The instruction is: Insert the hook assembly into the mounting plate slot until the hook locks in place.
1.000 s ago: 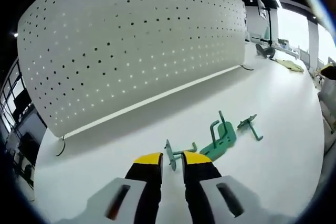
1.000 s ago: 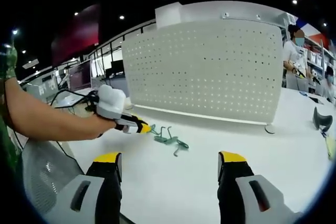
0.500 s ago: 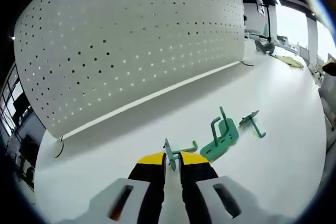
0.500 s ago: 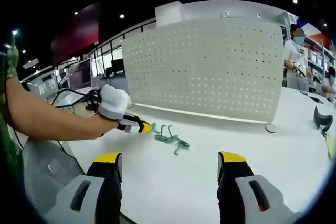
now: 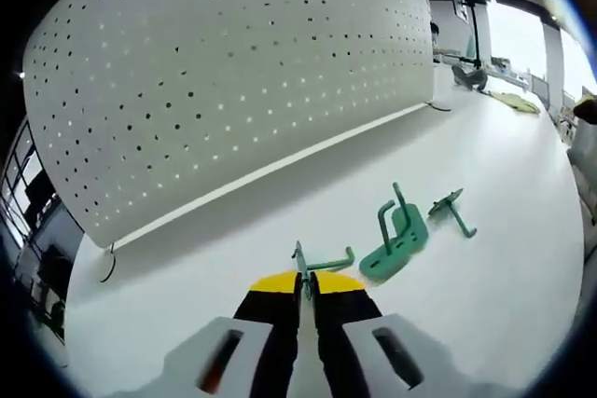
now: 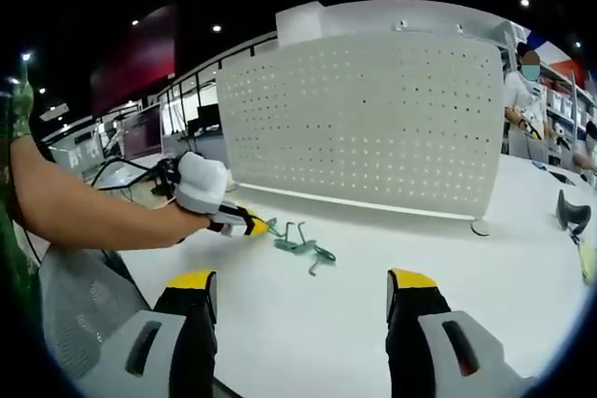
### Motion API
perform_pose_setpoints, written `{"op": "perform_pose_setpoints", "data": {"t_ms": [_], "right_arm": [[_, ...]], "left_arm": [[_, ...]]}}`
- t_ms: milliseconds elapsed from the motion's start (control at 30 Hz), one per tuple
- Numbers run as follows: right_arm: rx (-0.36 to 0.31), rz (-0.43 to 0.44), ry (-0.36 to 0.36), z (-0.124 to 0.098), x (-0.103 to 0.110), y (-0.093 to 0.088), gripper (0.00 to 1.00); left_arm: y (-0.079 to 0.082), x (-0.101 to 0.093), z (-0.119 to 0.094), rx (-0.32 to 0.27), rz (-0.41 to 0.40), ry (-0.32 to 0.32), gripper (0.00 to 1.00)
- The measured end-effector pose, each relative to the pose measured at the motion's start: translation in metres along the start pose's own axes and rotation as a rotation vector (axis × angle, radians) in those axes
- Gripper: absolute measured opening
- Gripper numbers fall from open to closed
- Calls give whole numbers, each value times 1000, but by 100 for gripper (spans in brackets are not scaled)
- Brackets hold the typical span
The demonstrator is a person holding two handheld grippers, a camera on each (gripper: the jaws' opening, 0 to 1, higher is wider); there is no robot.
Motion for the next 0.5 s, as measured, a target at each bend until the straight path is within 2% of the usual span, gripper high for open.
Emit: {"op": "perform_pose_setpoints", "data": {"t_ms": [500], "right_arm": [[2, 1, 1, 1, 0, 0, 75]], "left_arm": [[1, 4, 2, -3, -7, 12, 4]]}}
Point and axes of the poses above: the point that each gripper's makers call its tool centre point, and the gripper's own axes: z roughly forward along the fingers, x roughly to its left, y roughly out of its top, the point moved 7 cm from there along -z, roughly backward along the fingers, and after that the axes turned 11 degrees about x, right-handed, at the moved point
